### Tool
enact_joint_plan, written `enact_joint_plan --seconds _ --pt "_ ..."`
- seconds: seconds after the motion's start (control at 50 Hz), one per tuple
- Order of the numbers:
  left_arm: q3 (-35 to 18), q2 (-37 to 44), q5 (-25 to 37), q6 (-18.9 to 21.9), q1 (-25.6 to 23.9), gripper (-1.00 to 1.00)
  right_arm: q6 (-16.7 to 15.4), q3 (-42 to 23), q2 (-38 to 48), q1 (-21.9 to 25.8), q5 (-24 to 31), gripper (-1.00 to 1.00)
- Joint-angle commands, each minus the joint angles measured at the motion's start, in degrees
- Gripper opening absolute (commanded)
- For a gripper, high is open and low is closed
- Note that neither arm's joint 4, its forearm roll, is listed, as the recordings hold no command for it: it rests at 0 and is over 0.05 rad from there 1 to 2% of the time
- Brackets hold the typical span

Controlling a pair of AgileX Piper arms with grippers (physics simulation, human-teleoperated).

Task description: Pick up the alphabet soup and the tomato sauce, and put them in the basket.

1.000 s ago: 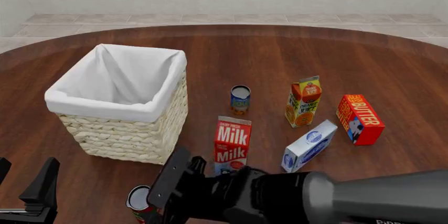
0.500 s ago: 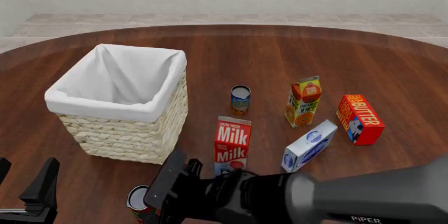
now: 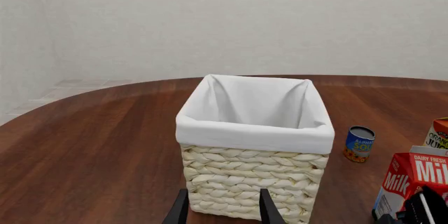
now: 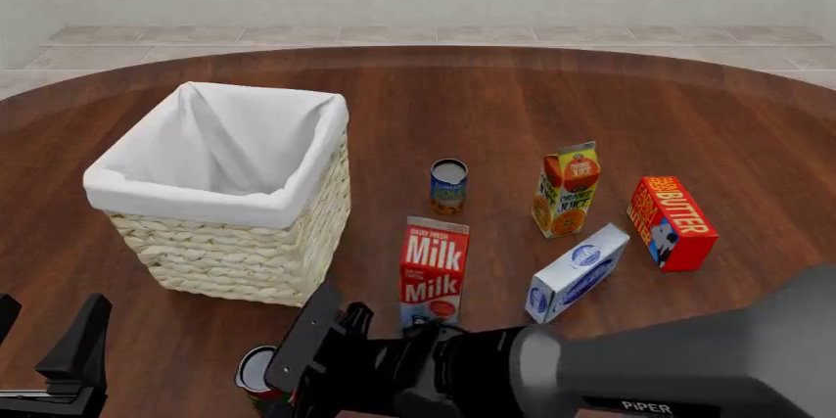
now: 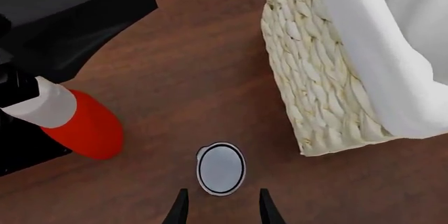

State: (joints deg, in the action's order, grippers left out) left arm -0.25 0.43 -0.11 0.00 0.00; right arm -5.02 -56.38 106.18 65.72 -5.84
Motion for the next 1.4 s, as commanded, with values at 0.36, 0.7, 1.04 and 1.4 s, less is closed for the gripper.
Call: enact_joint_plan --seconds 0.36,0.7,1.04,1.4 --pt "0.0 0.0 0.0 0.0 0.0 1.0 0.5 -1.6 3.2 0.1 -1.0 1.0" --pt "0.0 0.0 0.0 0.0 0.0 1.0 0.3 -2.3 4.3 0.5 -1.3 1.0" --pt "0.0 0.0 0.0 0.0 0.0 1.0 0.8 -2.9 5.7 0.6 -1.8 1.0" --pt "0.0 0.0 0.0 0.0 0.0 1.0 0.5 -3.5 6.4 0.7 -1.8 1.0"
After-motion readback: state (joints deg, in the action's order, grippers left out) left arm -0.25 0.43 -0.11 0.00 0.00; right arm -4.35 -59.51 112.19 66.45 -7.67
